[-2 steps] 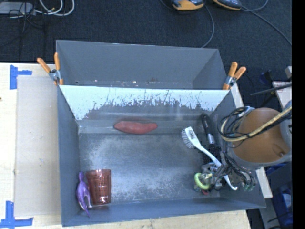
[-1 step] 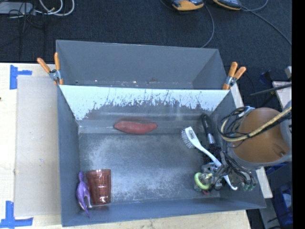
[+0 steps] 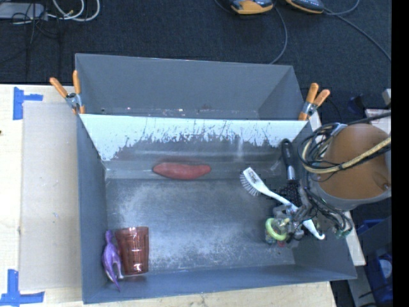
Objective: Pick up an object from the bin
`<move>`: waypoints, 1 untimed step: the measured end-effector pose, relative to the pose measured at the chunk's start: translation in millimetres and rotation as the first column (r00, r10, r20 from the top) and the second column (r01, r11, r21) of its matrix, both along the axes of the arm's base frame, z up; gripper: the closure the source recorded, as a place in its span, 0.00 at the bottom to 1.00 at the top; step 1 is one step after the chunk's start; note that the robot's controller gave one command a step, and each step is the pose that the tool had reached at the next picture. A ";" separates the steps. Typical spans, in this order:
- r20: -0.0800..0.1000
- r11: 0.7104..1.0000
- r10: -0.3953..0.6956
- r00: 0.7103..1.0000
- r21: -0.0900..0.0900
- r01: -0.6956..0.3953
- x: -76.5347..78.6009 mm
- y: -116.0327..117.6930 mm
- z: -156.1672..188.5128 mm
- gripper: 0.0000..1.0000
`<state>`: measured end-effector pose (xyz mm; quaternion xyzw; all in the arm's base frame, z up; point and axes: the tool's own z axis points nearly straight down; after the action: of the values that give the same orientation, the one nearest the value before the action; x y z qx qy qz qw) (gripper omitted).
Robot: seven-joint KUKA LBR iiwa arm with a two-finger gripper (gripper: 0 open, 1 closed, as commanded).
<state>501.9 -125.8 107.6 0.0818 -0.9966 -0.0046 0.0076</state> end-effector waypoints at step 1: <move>0.001 0.948 0.317 0.948 0.010 -0.317 20.1 0.7 -23.4 1.00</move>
Offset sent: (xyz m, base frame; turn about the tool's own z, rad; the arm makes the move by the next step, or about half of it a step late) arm -0.0130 -0.0164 0.1030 0.0381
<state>521.9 -125.1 84.2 0.2409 -0.9705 -0.0081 0.0081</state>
